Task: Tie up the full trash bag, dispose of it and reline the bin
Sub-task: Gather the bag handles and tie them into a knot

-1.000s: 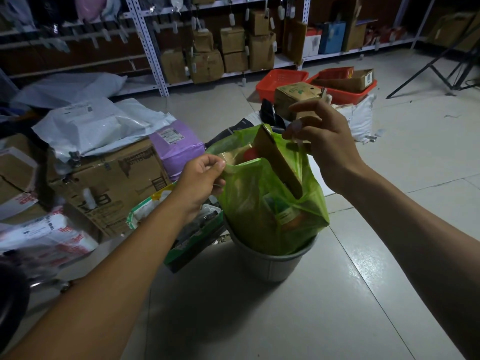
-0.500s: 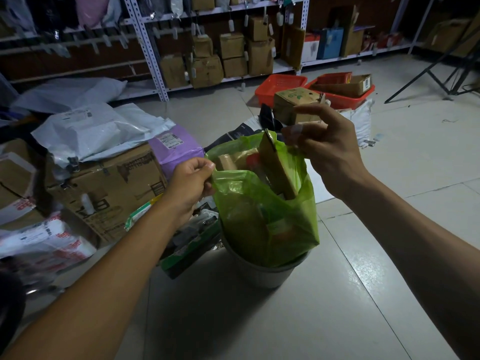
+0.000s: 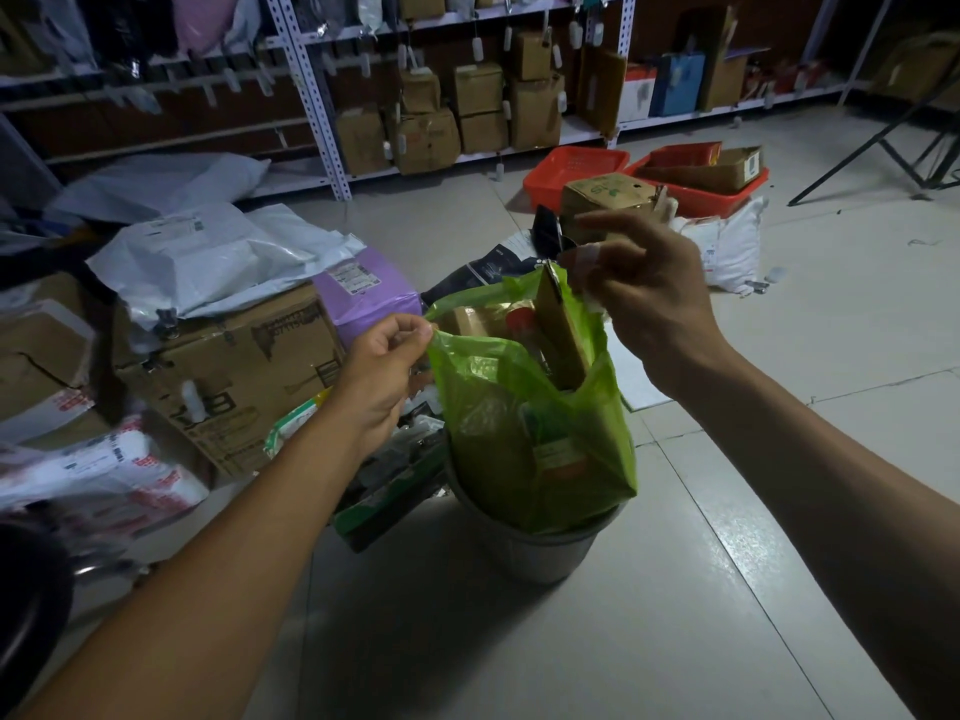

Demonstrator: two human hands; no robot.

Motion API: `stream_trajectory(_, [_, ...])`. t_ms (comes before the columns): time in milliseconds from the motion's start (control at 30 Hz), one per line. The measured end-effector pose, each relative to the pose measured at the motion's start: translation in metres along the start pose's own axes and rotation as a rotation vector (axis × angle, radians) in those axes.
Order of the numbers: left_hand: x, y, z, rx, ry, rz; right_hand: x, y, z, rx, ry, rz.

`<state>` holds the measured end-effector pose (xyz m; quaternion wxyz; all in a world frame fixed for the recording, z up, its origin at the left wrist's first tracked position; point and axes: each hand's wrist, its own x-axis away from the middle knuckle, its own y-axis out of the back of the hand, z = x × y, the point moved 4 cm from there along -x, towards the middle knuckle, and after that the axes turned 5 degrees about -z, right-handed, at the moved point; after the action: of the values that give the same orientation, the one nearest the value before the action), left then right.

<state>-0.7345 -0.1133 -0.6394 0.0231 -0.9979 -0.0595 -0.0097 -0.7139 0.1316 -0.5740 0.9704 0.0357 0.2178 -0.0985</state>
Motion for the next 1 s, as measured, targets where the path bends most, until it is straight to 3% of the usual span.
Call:
stream_trajectory(167, [0.003,0.000,0.000,0.042,0.011,0.010,0.008,-0.010,-0.020,0.264,-0.085,0.099])
stream_trajectory(300, [0.006,0.001,-0.002,-0.042,-0.028,0.063,0.012,-0.022,-0.016,0.480,0.047,0.155])
stream_trajectory(433, [0.009,-0.002,-0.005,-0.118,-0.061,0.127,0.019,-0.050,-0.014,0.614,0.151,0.344])
stream_trajectory(733, [0.012,0.006,-0.011,-0.118,-0.079,0.138,0.019,-0.045,-0.028,0.765,0.102,0.499])
stream_trajectory(900, [0.006,0.024,-0.007,-0.007,-0.004,0.041,0.015,-0.032,-0.033,0.779,0.018,0.607])
stream_trajectory(1000, [0.002,0.028,-0.003,0.019,0.028,-0.025,0.011,-0.030,-0.033,0.694,-0.021,0.572])
